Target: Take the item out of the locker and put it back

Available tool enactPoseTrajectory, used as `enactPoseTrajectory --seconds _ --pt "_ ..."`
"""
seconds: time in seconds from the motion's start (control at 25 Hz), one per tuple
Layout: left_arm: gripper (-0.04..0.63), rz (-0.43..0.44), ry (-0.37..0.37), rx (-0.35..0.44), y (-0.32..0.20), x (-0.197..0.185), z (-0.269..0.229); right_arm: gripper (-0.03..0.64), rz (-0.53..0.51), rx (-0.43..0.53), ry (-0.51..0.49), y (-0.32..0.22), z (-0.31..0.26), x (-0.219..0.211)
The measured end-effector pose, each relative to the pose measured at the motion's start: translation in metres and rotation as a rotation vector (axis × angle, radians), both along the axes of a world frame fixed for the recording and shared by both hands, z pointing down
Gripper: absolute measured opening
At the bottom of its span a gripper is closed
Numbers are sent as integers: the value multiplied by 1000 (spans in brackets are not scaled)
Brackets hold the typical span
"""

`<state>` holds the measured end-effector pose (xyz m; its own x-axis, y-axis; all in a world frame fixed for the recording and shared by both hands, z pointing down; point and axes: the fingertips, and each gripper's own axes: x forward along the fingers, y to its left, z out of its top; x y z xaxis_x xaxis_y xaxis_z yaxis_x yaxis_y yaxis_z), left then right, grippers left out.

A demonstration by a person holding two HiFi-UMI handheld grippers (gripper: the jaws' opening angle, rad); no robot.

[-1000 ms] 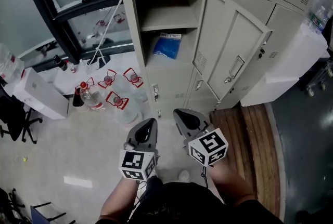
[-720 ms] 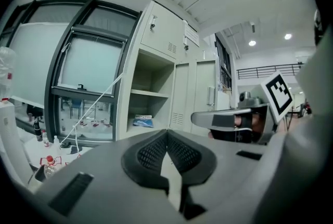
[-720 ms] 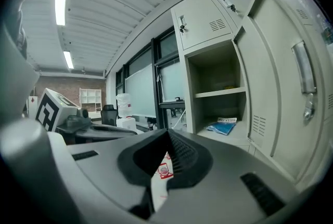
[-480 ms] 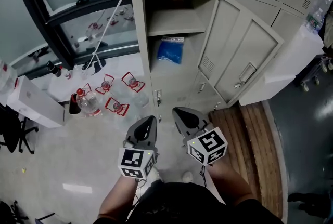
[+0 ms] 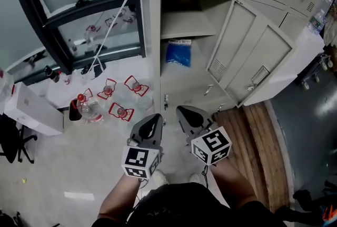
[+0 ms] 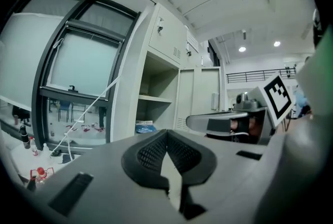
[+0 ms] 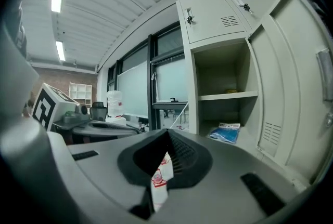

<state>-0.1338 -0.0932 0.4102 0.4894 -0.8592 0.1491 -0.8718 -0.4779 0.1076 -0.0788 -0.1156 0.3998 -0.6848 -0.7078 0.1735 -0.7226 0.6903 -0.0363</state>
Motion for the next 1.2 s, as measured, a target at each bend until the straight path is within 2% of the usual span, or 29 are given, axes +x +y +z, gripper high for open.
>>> enactPoseTrajectory --seconds 0.32,0.6,0.88,0.96,1.2 --pt "5 43 -3 14 -11 -14 -4 0 43 22 8 -11 -6 -15" --pt "5 60 -2 5 -23 -3 2 2 60 33 11 -30 -7 -5" --pt "5 28 7 4 -53 11 6 2 43 42 30 -69 -5 13" --pt "5 14 7 -1 -64 15 8 35 20 32 30 -84 -2 16" --pt "5 -26 9 -8 -99 23 14 51 -23 23 62 -130 9 23"
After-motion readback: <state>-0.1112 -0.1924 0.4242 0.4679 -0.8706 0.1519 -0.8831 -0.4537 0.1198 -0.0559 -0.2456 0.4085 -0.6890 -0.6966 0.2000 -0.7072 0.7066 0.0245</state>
